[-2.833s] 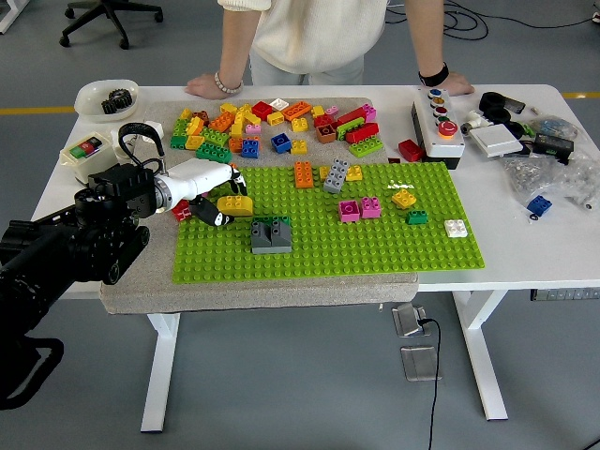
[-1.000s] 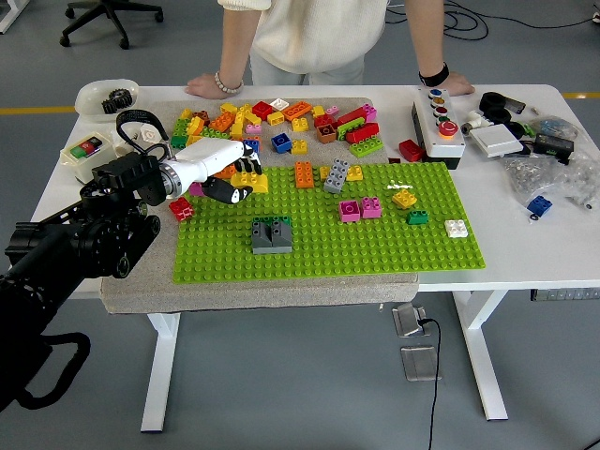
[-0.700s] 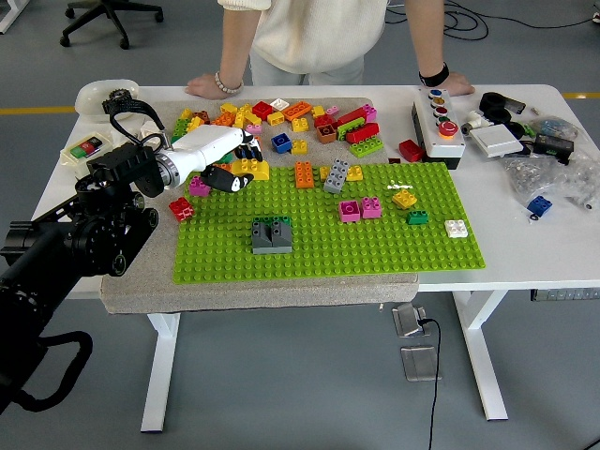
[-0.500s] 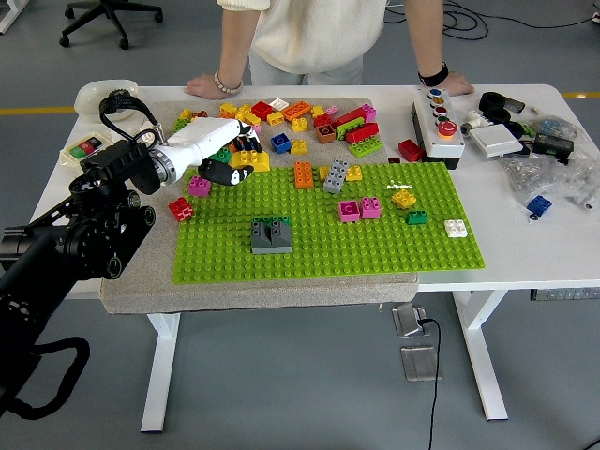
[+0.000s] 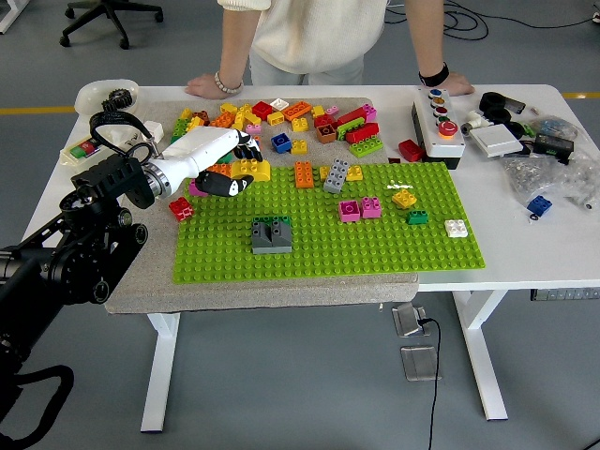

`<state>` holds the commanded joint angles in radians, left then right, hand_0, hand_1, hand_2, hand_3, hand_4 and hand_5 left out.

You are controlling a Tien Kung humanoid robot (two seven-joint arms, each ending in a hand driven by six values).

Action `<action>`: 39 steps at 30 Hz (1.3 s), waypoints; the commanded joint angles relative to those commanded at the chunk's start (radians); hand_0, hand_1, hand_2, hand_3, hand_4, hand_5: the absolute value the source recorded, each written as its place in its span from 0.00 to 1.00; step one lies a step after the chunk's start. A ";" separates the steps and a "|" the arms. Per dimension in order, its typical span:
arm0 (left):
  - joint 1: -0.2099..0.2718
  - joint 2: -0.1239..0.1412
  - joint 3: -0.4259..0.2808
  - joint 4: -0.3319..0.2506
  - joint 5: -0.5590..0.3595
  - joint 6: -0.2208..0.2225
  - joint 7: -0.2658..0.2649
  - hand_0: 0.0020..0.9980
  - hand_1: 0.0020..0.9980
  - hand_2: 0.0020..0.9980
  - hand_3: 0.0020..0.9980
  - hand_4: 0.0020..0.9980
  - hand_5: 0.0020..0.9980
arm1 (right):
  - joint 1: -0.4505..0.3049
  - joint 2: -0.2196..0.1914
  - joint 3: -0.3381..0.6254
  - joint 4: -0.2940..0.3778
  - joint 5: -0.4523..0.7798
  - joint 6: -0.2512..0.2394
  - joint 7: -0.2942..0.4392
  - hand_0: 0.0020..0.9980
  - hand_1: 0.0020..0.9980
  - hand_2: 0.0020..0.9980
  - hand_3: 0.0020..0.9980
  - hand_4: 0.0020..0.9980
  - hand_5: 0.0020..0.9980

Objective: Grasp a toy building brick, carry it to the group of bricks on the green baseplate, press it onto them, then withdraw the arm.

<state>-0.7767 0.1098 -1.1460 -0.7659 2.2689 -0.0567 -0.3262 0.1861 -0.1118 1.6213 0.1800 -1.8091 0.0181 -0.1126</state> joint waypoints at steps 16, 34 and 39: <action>0.110 0.029 -0.038 -0.193 0.000 -0.049 0.046 0.62 0.61 0.54 0.53 0.40 0.00 | -0.004 0.002 0.008 0.000 -0.006 0.000 0.003 0.74 0.64 0.68 0.61 0.82 0.52; 0.236 0.024 -0.048 -0.404 0.000 -0.096 0.118 0.63 0.62 0.54 0.54 0.43 0.00 | -0.007 0.002 0.017 0.000 -0.008 0.000 0.003 0.74 0.64 0.68 0.61 0.82 0.52; 0.256 0.009 -0.048 -0.408 0.000 -0.093 0.123 0.63 0.62 0.54 0.53 0.43 0.00 | -0.008 0.003 0.017 0.000 -0.008 0.000 0.003 0.74 0.64 0.68 0.61 0.82 0.52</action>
<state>-0.5211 0.1192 -1.1937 -1.1734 2.2689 -0.1501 -0.2033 0.1784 -0.1092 1.6385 0.1800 -1.8173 0.0176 -0.1095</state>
